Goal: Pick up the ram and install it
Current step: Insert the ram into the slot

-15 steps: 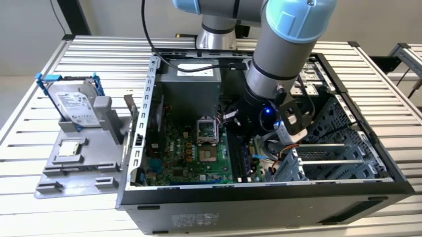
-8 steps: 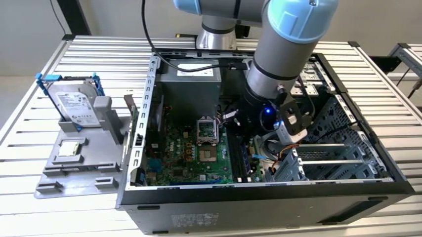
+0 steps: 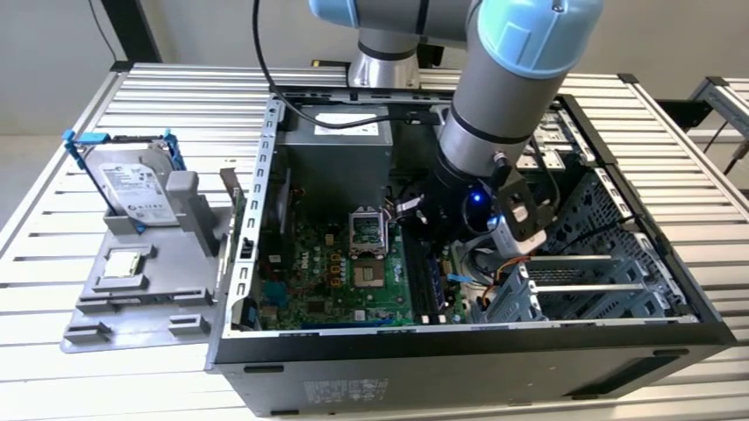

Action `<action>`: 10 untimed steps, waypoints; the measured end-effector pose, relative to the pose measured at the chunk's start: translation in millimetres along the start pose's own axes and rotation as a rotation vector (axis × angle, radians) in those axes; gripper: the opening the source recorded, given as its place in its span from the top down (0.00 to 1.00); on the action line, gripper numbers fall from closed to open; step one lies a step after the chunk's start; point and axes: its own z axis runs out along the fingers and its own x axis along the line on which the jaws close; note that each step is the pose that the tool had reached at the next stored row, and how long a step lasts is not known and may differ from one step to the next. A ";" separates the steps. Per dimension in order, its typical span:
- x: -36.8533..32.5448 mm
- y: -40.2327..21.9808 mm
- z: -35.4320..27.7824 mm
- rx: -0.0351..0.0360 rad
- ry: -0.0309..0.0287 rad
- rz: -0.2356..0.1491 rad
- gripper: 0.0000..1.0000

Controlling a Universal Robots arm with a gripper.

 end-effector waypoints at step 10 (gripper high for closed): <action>-2.2 -0.1 5.0 0.0011 0.0066 0.000 1.00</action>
